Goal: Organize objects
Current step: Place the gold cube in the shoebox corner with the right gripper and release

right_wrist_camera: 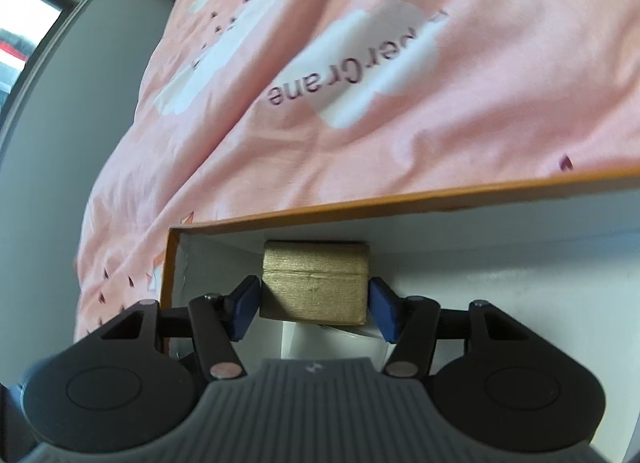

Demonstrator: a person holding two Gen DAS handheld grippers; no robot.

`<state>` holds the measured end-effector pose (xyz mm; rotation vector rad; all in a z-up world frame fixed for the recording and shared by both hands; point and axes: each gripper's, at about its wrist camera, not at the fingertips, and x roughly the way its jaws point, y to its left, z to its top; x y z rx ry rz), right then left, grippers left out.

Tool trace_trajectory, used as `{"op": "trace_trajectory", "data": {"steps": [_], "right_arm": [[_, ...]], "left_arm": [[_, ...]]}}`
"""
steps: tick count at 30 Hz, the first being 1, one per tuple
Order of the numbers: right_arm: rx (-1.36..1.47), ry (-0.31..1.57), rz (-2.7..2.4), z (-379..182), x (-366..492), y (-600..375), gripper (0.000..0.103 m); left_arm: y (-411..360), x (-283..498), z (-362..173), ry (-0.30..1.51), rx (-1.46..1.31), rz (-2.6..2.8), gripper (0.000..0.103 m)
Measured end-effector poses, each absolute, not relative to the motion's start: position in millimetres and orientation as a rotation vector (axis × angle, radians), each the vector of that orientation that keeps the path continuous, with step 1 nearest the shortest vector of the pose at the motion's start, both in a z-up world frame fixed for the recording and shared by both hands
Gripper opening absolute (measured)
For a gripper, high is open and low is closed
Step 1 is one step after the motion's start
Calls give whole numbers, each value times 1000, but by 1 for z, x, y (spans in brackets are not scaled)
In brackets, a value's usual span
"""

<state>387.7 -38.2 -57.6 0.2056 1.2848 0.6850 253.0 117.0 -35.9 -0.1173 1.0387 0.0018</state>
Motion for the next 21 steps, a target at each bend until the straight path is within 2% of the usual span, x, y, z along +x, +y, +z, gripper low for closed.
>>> {"op": "trace_trajectory", "data": {"steps": [12, 14, 21], "right_arm": [[178, 1263, 779, -49, 380, -30, 61], [167, 1261, 785, -48, 378, -29, 43], [139, 1262, 777, -49, 376, -32, 31]], "left_arm": [[120, 249, -32, 1025, -134, -13, 35], [119, 249, -32, 1024, -128, -11, 34], [117, 245, -27, 1016, -125, 4, 33]]}}
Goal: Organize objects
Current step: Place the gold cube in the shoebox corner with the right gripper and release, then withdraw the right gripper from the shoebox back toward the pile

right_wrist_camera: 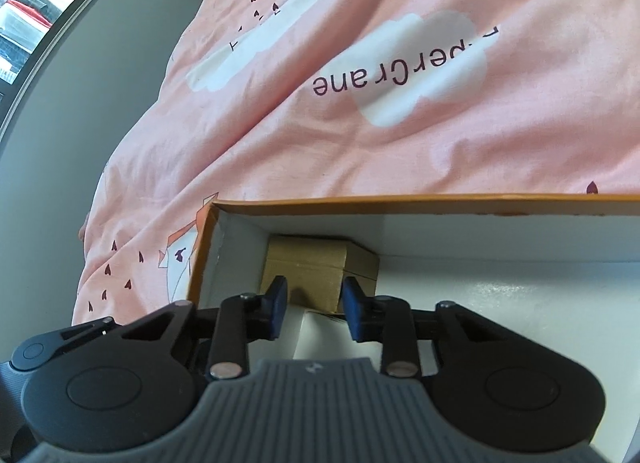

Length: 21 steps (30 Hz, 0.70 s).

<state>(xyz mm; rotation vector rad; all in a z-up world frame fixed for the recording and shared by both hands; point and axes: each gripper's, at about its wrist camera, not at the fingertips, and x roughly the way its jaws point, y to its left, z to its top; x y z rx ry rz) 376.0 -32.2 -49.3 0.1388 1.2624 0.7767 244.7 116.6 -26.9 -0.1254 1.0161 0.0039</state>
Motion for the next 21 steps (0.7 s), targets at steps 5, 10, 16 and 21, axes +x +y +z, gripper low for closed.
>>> {"op": "trace_trajectory", "data": {"steps": [5, 10, 16, 21], "right_arm": [[22, 1262, 743, -46, 366, -43, 31], [-120, 1329, 698, -67, 350, -46, 20], [-162, 1392, 724, -86, 336, -34, 14], [-152, 1407, 736, -87, 333, -27, 9]], "left_arm": [[113, 238, -24, 1011, -119, -11, 33], [111, 232, -23, 1000, -128, -15, 33], [115, 223, -19, 985, -151, -8, 33], [117, 217, -16, 966, -170, -12, 33]]}}
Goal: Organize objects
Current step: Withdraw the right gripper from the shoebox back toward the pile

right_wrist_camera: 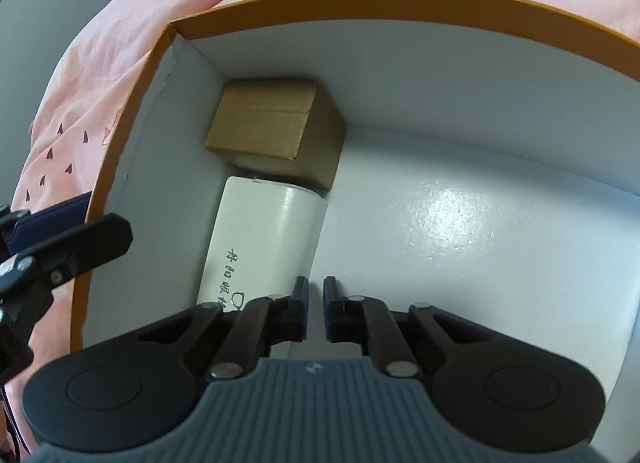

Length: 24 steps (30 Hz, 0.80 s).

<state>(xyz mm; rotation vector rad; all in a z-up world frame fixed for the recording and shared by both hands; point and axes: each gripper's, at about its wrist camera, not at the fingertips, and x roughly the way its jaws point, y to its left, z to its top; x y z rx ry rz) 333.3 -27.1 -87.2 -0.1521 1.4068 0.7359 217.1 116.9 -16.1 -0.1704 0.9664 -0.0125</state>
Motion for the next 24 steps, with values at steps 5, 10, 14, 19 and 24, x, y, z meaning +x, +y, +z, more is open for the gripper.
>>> {"op": "trace_trajectory", "data": {"steps": [5, 10, 14, 19, 24], "right_arm": [[-114, 1447, 728, -89, 332, -32, 8], [-73, 1477, 740, -83, 326, -38, 9], [-113, 1466, 721, -83, 313, -31, 8], [-72, 1425, 756, -72, 301, -43, 9], [-57, 1213, 870, -26, 260, -74, 12]], "left_arm": [[116, 206, -9, 930, -198, -28, 38], [109, 189, 6, 865, -195, -32, 43], [104, 171, 17, 823, -211, -16, 51], [89, 140, 31, 758, -169, 15, 52], [77, 108, 42, 736, -207, -19, 52]]}}
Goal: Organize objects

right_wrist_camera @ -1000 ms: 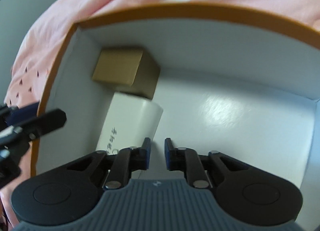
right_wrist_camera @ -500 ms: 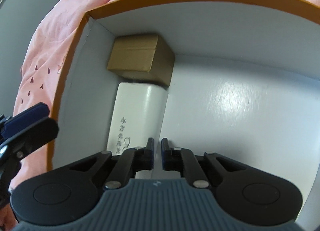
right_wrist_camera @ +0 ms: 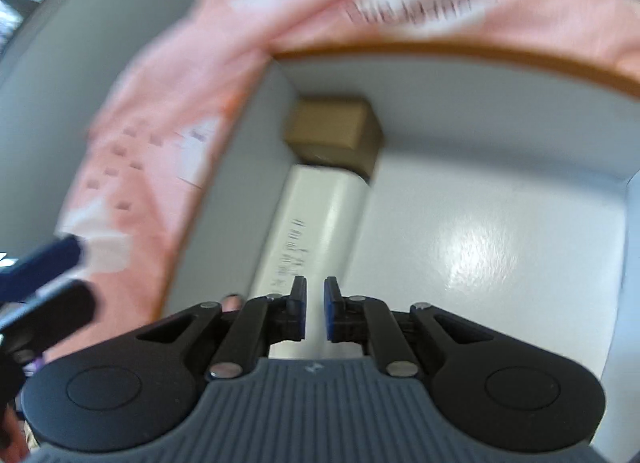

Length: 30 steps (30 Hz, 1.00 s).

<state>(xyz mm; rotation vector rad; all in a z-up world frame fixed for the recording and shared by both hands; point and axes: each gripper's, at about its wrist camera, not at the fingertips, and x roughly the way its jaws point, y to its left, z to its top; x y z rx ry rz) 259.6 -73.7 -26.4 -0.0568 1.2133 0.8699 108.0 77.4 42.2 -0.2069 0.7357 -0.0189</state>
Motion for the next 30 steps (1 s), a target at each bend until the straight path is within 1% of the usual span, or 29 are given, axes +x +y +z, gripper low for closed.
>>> {"op": "trace_trajectory", "data": {"steps": [3, 4, 5, 7, 10, 13, 15, 16, 17, 18, 21, 23, 25, 26, 30], "right_arm": [[-41, 1093, 928, -4, 236, -94, 23], [-36, 1047, 942, 3, 224, -105, 32], [-32, 1001, 953, 8, 212, -114, 39], [-27, 936, 952, 15, 195, -133, 43], [-32, 898, 902, 11, 173, -155, 50], [-20, 907, 863, 2, 155, -170, 51], [-8, 926, 861, -3, 144, -179, 51], [-6, 938, 867, -6, 139, -179, 54], [-10, 956, 871, -9, 135, -178, 59], [-19, 974, 871, -12, 131, -179, 59], [-81, 998, 863, -24, 119, -174, 58], [-125, 1023, 845, -35, 114, -170, 55], [-135, 1059, 839, -44, 113, -167, 55], [-131, 1082, 834, -48, 114, -167, 53], [-149, 1099, 805, -50, 115, -166, 55]], "left_arm": [[71, 88, 43, 763, -237, -62, 52], [69, 81, 41, 773, -241, -73, 52], [66, 75, 38, 785, -244, -85, 52], [62, 64, 30, 822, -255, -99, 52], [58, 51, 14, 878, -283, -103, 52], [57, 42, -7, 949, -312, -94, 52], [58, 37, -21, 998, -336, -81, 49], [59, 35, -27, 1016, -352, -69, 49], [61, 33, -33, 1029, -369, -63, 49], [62, 33, -39, 1043, -387, -61, 49], [65, 30, -54, 1083, -419, -50, 49], [66, 29, -61, 1105, -431, -35, 49], [68, 28, -66, 1123, -450, -20, 49], [68, 28, -68, 1129, -456, -18, 49], [69, 26, -75, 1145, -469, -18, 47]]}}
